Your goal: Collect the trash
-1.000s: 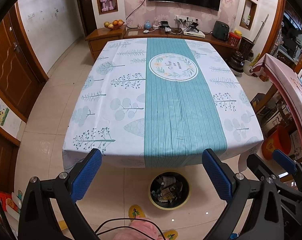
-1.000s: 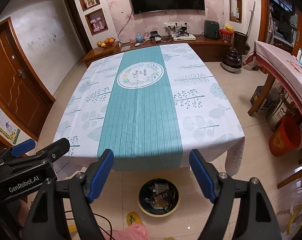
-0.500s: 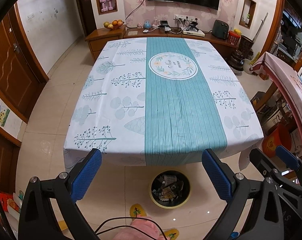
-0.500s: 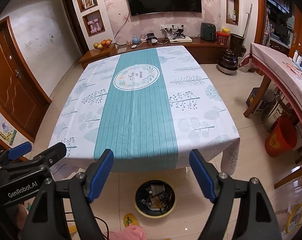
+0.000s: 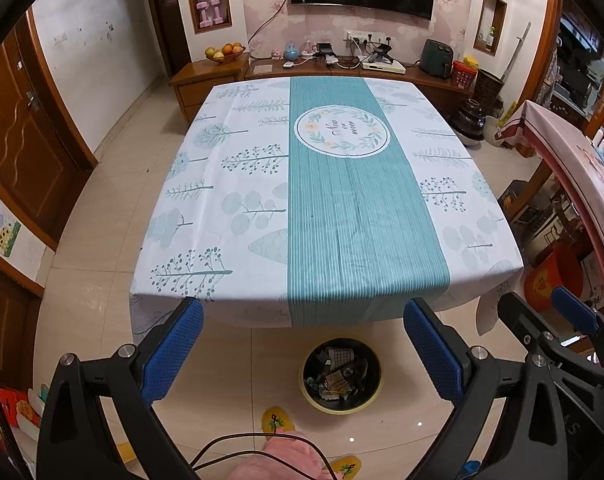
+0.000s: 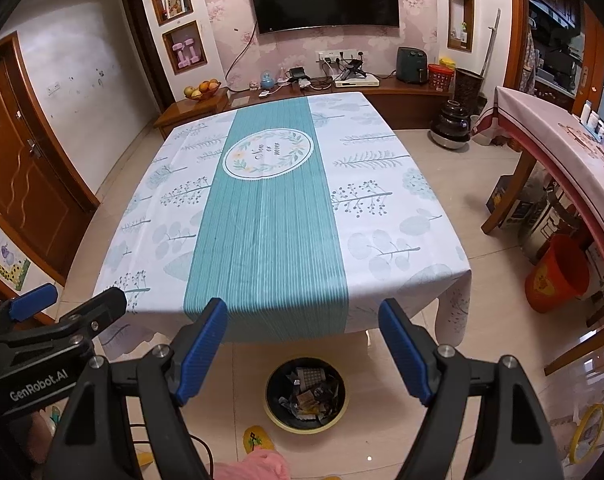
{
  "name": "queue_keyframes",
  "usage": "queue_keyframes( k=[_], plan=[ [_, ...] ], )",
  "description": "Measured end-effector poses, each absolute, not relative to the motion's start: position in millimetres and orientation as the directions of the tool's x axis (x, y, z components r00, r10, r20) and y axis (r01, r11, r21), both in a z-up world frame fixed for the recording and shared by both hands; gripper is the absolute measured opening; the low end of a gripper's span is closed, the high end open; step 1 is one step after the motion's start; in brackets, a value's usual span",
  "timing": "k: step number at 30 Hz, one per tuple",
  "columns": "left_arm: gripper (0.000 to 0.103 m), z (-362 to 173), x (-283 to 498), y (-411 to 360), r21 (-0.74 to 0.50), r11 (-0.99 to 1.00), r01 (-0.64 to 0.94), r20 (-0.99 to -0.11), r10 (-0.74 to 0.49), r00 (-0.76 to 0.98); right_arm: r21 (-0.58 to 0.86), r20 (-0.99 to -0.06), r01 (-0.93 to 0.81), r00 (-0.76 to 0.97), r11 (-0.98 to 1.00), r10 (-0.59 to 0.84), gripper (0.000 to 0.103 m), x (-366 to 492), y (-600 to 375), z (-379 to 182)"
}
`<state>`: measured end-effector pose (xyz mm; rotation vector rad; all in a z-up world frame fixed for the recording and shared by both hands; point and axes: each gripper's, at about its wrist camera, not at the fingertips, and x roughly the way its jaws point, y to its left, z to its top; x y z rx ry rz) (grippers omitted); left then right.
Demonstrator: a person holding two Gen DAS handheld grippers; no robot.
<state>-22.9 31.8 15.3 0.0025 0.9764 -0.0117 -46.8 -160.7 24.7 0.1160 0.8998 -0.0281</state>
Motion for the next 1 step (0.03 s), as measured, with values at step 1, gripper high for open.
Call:
queue_keyframes(
  k=[1],
  plan=[
    [0.099, 15.5, -24.4, 32.1, -0.002, 1.000, 0.013, -0.828, -0.009, 0.560, 0.087, -0.782, 0.074, 0.623, 0.993, 0.023, 0.079, -47.8, -161.1, 25.2]
  ],
)
